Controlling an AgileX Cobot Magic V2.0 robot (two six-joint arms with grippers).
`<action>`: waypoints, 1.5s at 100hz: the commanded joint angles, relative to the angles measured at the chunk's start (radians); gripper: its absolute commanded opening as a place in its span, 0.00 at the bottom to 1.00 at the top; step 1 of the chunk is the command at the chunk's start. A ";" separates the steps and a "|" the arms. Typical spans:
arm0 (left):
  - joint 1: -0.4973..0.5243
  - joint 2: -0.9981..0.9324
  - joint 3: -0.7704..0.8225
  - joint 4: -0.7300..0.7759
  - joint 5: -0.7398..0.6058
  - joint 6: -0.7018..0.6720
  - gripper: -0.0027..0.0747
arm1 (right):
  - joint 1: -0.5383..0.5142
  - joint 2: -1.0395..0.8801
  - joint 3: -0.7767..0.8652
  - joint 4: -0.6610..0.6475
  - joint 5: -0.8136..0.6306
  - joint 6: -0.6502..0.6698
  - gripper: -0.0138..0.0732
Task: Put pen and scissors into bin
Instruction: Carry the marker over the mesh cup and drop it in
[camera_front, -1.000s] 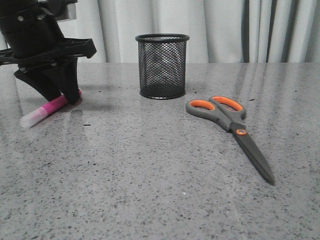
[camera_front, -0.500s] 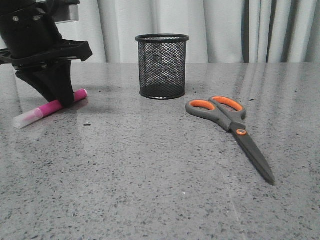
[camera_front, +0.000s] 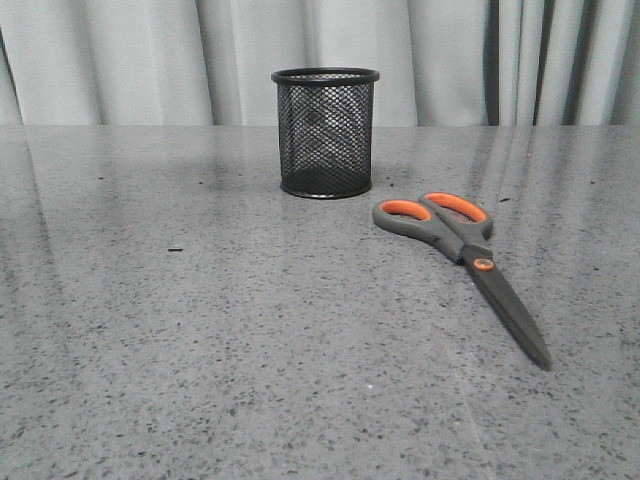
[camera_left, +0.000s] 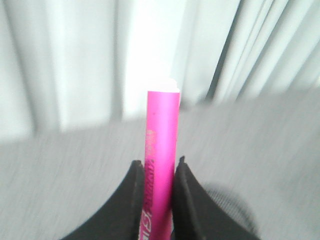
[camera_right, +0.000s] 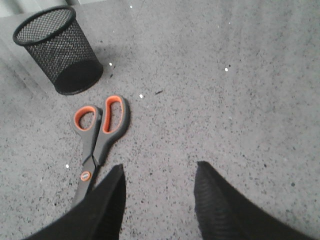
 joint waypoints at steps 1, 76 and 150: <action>-0.066 -0.035 -0.028 -0.222 -0.138 0.219 0.01 | 0.003 0.012 -0.037 -0.002 -0.123 -0.011 0.49; -0.204 0.307 -0.189 -0.524 -0.215 0.419 0.01 | 0.003 0.012 -0.037 -0.004 -0.184 -0.011 0.49; -0.198 0.148 -0.189 -0.362 -0.190 0.420 0.50 | 0.003 0.013 -0.102 -0.006 -0.077 -0.017 0.49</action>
